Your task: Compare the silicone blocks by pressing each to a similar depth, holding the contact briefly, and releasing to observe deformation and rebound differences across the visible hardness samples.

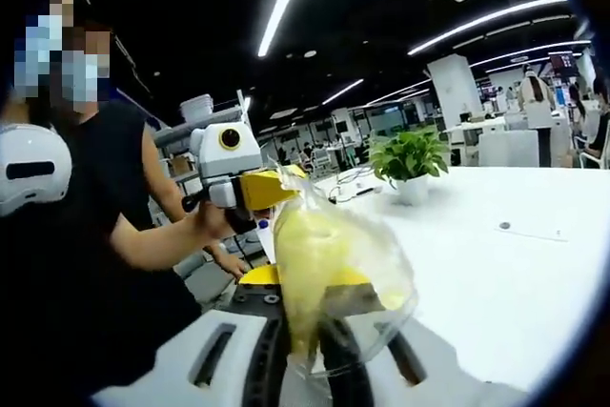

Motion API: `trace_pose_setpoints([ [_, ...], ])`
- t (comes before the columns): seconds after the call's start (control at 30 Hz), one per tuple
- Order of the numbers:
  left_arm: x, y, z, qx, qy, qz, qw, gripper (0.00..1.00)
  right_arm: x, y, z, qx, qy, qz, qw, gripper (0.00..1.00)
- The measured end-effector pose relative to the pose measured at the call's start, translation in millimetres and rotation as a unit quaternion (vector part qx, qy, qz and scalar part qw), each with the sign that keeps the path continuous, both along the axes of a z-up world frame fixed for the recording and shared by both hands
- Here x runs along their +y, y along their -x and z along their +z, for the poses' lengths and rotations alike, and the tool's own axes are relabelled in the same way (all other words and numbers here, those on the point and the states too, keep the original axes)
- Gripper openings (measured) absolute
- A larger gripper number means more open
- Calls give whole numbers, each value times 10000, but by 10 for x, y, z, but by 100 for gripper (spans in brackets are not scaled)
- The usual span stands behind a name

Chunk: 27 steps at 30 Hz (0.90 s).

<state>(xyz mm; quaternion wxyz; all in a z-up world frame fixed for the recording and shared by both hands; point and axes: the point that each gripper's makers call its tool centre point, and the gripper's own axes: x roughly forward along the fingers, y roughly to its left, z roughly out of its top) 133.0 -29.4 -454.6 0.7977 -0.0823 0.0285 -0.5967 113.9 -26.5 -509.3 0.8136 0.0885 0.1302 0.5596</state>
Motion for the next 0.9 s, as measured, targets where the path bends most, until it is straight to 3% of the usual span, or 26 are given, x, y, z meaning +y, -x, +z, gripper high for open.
trace_pose_setpoints([
  [0.9, 4, 23, -60, 16, -82, 8, 10000, 0, -9, 43, -52, 135, 41, 103, 9998, 6],
])
